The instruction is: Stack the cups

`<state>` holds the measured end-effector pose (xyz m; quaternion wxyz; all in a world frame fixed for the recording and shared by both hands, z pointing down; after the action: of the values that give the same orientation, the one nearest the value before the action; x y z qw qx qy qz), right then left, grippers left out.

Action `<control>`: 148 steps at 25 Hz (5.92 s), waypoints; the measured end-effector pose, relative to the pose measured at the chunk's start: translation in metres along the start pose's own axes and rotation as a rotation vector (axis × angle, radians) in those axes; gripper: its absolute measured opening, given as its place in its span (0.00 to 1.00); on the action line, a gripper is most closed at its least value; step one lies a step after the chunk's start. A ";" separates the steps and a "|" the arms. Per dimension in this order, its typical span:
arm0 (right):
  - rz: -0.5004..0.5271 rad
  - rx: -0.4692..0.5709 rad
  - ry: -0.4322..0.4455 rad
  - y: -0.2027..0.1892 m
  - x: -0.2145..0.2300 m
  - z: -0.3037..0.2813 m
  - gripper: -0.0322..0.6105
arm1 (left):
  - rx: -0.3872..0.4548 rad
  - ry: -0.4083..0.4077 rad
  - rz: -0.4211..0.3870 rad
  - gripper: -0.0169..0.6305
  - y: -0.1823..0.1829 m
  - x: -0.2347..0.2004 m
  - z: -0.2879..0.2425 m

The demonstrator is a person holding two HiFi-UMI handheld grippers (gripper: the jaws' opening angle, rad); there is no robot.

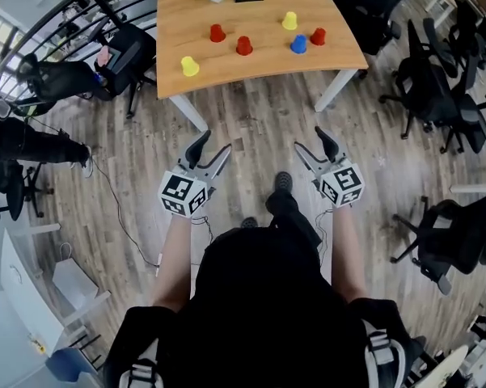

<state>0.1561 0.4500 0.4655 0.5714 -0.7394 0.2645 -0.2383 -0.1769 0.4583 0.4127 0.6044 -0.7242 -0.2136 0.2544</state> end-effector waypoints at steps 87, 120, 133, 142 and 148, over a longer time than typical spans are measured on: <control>0.043 -0.520 0.181 -0.063 0.393 -0.359 0.47 | -0.223 0.298 0.077 0.42 0.025 -0.227 -0.361; 0.140 -0.504 0.326 -0.034 0.331 -0.424 0.42 | -0.177 0.346 0.147 0.42 0.015 -0.252 -0.339; 0.125 -0.514 0.373 -0.036 0.309 -0.454 0.42 | -0.191 0.375 0.164 0.42 0.013 -0.273 -0.323; 0.140 -0.512 0.409 -0.035 0.287 -0.474 0.42 | -0.204 0.379 0.170 0.42 0.013 -0.286 -0.314; 0.145 -0.516 0.415 -0.036 0.280 -0.474 0.42 | -0.203 0.374 0.169 0.42 0.014 -0.289 -0.312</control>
<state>0.0596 -0.0692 0.6248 0.3148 -0.7746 0.4786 -0.2679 -0.2064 0.0381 0.4750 0.5341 -0.8311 -0.0611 0.1426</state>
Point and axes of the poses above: the fingertips, and each gripper's own axes: z backward along the fingers, x to its right, y out of its top, the point moved 9 cm from there along z, backward along the fingers, and after that the axes turned 2 degrees about y, right-handed, at the moved point
